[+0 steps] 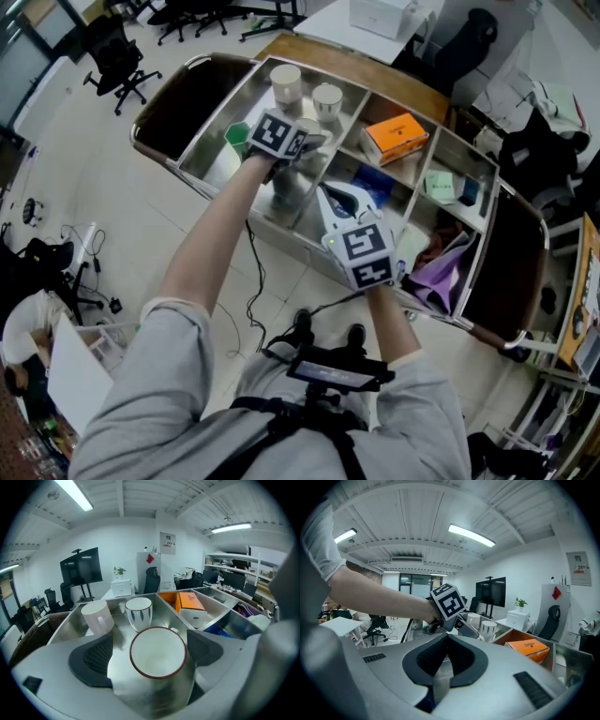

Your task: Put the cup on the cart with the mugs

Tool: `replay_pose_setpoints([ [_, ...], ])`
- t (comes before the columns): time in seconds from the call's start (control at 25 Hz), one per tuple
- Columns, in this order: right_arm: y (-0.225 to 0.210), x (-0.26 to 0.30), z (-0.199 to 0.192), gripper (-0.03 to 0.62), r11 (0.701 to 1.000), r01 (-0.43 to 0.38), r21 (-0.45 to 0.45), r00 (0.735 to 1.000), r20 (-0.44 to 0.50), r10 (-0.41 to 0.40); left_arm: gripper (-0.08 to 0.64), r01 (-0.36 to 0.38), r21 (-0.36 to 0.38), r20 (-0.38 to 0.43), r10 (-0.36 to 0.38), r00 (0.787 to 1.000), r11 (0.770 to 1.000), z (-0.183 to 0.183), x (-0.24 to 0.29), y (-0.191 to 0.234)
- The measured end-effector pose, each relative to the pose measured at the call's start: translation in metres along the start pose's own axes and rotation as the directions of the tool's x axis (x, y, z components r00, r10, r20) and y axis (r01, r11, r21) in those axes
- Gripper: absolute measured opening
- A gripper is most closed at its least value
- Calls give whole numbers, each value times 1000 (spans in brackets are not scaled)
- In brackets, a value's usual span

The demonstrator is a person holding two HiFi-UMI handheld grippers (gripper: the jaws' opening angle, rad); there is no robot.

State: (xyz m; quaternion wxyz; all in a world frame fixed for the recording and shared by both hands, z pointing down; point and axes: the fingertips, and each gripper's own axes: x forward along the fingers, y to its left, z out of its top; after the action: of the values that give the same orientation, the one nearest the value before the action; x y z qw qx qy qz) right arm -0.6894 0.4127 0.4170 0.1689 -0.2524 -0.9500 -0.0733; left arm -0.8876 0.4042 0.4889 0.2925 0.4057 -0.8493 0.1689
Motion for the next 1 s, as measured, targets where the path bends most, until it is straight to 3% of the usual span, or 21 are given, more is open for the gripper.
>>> replay_pose_setpoints([
  [0.28, 6, -5, 5, 2, 1000, 5, -3, 1000, 12, -5, 474, -2, 20, 93, 0, 996, 1000, 13, -44, -9],
  [0.56, -1, -21, 0, 2, 999, 35, 8, 999, 19, -35, 211, -61, 12, 246, 56, 968, 998, 19, -105, -21],
  [0.68, -3, -31, -4, 2, 1000, 30, 9, 999, 17, -30, 22, -90, -5, 310, 87, 947, 996, 18, -131, -35],
  [1.0, 13, -73, -11, 2, 999, -35, -5, 998, 51, 35, 5, -181, -126, 359, 215, 908, 975, -33, -209, -89],
])
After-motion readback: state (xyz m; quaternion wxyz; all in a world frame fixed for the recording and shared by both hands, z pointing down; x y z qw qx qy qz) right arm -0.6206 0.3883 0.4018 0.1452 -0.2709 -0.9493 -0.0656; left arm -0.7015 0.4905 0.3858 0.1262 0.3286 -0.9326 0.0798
